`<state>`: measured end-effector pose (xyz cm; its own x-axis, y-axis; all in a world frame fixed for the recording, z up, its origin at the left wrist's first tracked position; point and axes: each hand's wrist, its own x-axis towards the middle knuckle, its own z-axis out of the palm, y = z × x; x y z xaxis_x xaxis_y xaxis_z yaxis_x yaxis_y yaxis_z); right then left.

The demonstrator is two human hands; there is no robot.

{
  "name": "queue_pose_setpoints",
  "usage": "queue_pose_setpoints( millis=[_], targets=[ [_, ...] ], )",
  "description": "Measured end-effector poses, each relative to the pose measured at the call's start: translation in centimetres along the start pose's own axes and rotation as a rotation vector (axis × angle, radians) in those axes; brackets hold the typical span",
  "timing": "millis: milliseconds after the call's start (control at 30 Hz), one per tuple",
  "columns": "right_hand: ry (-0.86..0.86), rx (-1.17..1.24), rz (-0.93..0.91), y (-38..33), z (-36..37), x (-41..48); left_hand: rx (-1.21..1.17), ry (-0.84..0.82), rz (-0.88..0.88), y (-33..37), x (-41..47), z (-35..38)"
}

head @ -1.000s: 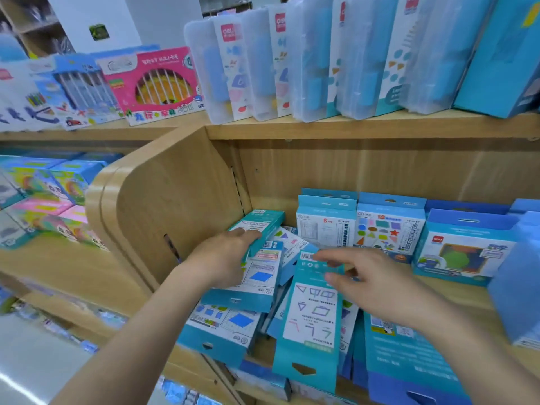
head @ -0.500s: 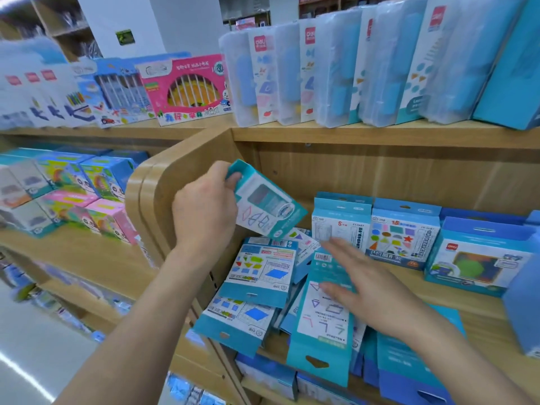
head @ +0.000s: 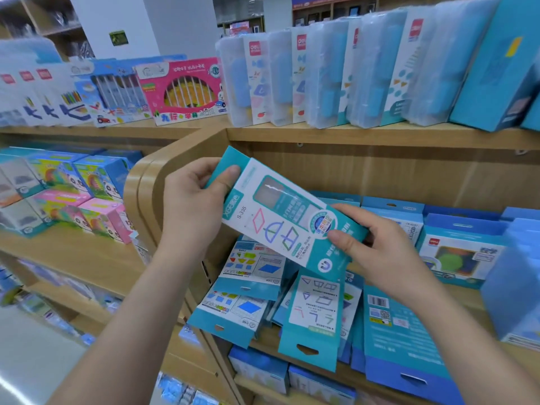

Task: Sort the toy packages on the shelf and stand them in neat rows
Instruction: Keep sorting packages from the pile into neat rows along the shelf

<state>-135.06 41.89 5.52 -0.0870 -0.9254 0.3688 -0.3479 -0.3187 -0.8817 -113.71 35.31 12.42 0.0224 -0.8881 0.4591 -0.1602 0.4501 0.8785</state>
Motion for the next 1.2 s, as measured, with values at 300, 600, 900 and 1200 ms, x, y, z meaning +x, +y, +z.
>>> queue_pose_setpoints(
  millis=[300,600,900,1200],
  targets=[
    [0.271,0.364,0.19,1.1,-1.6,-3.1,-0.185,-0.316,-0.198,0.8,-3.0,2.4],
    [0.408,0.202,0.241,0.8,-7.9,-10.0,-0.253,-0.519,-0.135,1.6,-9.0,10.9],
    [0.484,-0.165,0.277,2.7,-17.7,-17.7,-0.311,-0.661,-0.153,4.8,-16.7,22.1],
    [0.572,-0.418,0.373,6.3,-32.3,-28.3,-0.103,-0.814,-0.005,7.3,-28.3,39.5]
  ],
)
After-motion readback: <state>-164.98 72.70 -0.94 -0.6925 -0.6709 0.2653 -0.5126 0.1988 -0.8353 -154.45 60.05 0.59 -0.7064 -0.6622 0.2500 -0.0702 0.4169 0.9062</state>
